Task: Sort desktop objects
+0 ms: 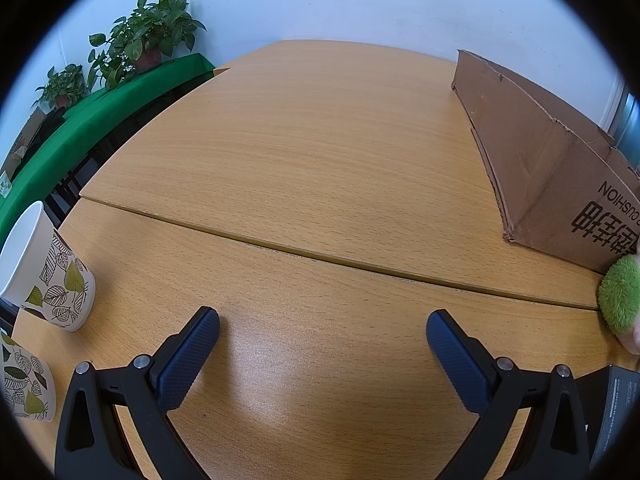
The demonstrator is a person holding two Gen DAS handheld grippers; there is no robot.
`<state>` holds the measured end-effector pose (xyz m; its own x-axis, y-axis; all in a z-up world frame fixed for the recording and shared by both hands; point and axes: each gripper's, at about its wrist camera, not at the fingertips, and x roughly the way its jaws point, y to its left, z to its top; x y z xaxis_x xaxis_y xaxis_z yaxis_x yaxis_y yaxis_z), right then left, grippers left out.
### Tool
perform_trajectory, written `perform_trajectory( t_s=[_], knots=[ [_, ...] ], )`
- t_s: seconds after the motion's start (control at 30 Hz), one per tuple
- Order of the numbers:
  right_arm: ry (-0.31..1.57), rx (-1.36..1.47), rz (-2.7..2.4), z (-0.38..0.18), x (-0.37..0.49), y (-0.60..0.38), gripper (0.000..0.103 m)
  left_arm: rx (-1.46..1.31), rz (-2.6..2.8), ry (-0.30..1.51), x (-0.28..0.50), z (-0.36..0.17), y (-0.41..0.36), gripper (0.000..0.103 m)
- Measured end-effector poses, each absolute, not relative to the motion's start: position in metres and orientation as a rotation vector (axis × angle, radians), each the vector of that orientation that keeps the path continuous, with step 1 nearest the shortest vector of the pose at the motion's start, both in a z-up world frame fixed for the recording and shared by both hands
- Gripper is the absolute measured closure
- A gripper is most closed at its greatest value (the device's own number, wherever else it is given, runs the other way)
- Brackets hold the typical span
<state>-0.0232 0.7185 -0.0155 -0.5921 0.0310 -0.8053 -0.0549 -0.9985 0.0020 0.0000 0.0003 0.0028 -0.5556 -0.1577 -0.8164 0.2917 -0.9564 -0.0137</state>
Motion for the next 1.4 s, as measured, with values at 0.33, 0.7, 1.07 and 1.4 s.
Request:
perform_trajectory(
  t_s=[0.33,0.7,1.07,1.4],
  knots=[
    [0.041,-1.396,2.76,-0.015,-0.023,0.718,0.0,1.32,-2.557,0.216,0.0,0.003,0.0,0.0],
    [0.039,-1.395,2.76,-0.016,-0.023,0.719,0.0,1.319,-2.558,0.218,0.0,0.002,0.0,0.0],
    [0.092,-1.362,2.698,-0.016,-0.026,0.714,0.0,1.319,-2.557,0.217,0.0,0.002,0.0,0.0],
    [0.055,-1.394,2.732,-0.011,0.013,0.69,0.0,1.246,-2.619,0.123,0.036,0.021,0.02,0.0]
  ],
)
